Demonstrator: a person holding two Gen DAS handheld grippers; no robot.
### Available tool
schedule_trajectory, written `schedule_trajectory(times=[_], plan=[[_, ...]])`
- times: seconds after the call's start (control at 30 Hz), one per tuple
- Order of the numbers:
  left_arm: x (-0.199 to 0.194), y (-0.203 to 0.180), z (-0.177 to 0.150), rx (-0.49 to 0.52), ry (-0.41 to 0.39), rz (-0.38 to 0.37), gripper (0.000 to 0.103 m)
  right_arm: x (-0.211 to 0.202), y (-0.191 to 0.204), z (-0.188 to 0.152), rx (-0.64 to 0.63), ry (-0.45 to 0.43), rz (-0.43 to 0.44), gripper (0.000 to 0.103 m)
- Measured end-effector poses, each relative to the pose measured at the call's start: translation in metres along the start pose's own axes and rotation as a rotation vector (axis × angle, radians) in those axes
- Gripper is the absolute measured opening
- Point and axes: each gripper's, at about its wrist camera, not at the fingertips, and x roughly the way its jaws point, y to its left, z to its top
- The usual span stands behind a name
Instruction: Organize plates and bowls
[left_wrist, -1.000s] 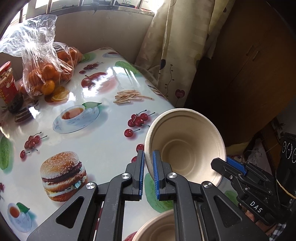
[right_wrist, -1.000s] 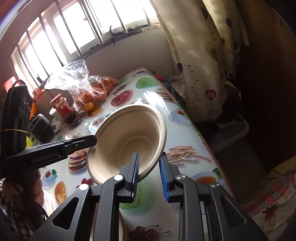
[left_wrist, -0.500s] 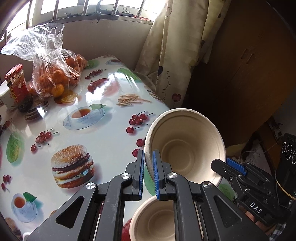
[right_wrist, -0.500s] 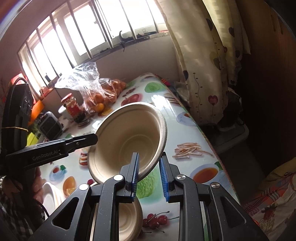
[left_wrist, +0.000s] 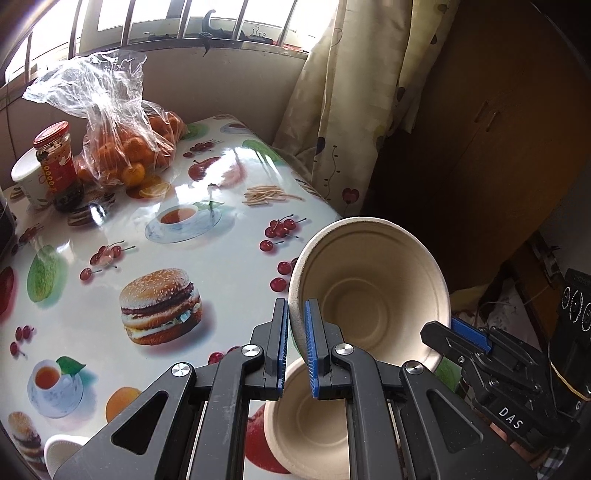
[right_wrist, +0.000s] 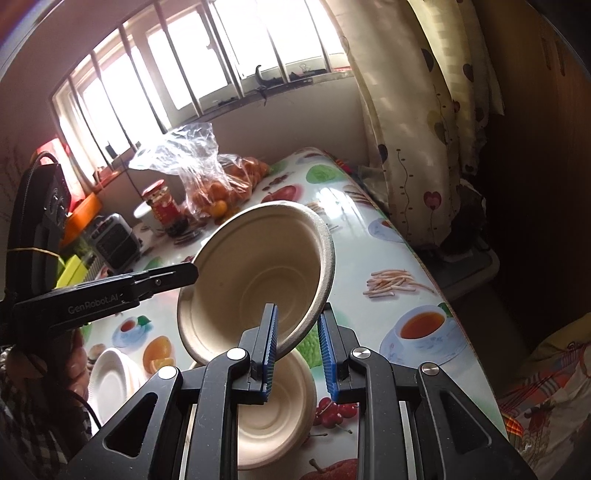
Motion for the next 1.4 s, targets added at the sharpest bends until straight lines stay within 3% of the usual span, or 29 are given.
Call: schedule_trajectory(times=[0.67,1.4], plan=[[-0.025,0.003,-0.039,-0.012,-0.005,0.002,0.01,-0.021,0.02,-0.035,-0.01,0.002,0.013,0.021],[-0.016,0.012,-0.077,-0.042,0.056,0.019,0.01,-0.014,0.023,-0.066,-0.006,0.058,0.013,0.021]])
